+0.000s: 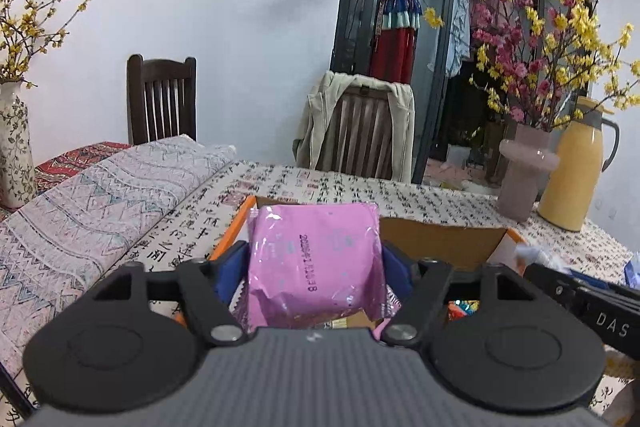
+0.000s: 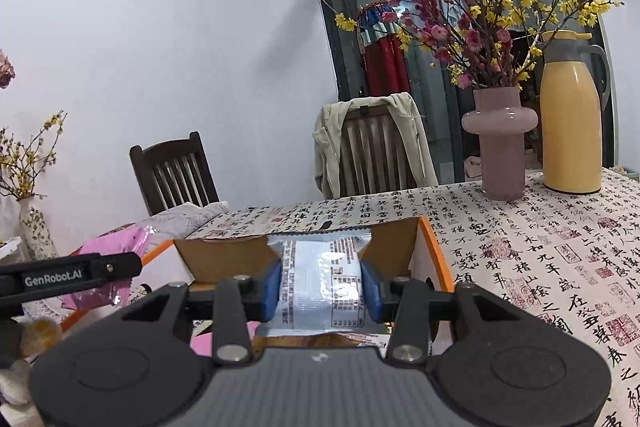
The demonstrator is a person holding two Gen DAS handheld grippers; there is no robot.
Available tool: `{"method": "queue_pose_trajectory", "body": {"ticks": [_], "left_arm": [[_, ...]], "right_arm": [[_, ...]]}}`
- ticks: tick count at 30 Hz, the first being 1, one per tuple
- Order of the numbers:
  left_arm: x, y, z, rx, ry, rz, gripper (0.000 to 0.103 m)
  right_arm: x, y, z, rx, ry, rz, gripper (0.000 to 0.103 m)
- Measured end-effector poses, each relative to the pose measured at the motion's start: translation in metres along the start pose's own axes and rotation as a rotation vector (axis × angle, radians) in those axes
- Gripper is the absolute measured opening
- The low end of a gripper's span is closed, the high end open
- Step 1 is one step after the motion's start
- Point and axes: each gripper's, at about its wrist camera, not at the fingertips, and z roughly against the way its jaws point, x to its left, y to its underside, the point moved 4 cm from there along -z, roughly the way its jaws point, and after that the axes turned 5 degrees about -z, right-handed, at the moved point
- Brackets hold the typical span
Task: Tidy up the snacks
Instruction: 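Carry the pink and white packets over the box and open both grippers, then move both grippers back to the pile and grasp a green-and-white packet with the right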
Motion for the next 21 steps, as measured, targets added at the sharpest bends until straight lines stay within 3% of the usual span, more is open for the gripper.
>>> {"method": "queue_pose_trajectory", "body": {"ticks": [1,3,5,6,21], "left_arm": [[0.001,-0.001,0.003,-0.016,-0.009,0.007,0.085],[0.003,-0.002,0.008,-0.046,-0.023,0.017,0.099],[0.005,-0.004,0.013,-0.072,-0.048,0.032,0.103],[0.005,-0.004,0.014,-0.077,-0.055,0.033,0.103],[0.005,-0.006,0.017,-0.076,-0.063,0.040,0.103]], "right_arm": [[-0.001,0.000,0.001,-0.002,0.002,-0.005,0.046],[-0.003,-0.001,0.003,-0.008,0.002,-0.023,0.067],[-0.004,-0.001,0.005,-0.024,0.010,-0.031,0.098],[-0.004,-0.001,0.007,-0.033,0.013,-0.037,0.103],[-0.003,-0.002,0.010,-0.059,0.022,-0.033,0.103]]}}
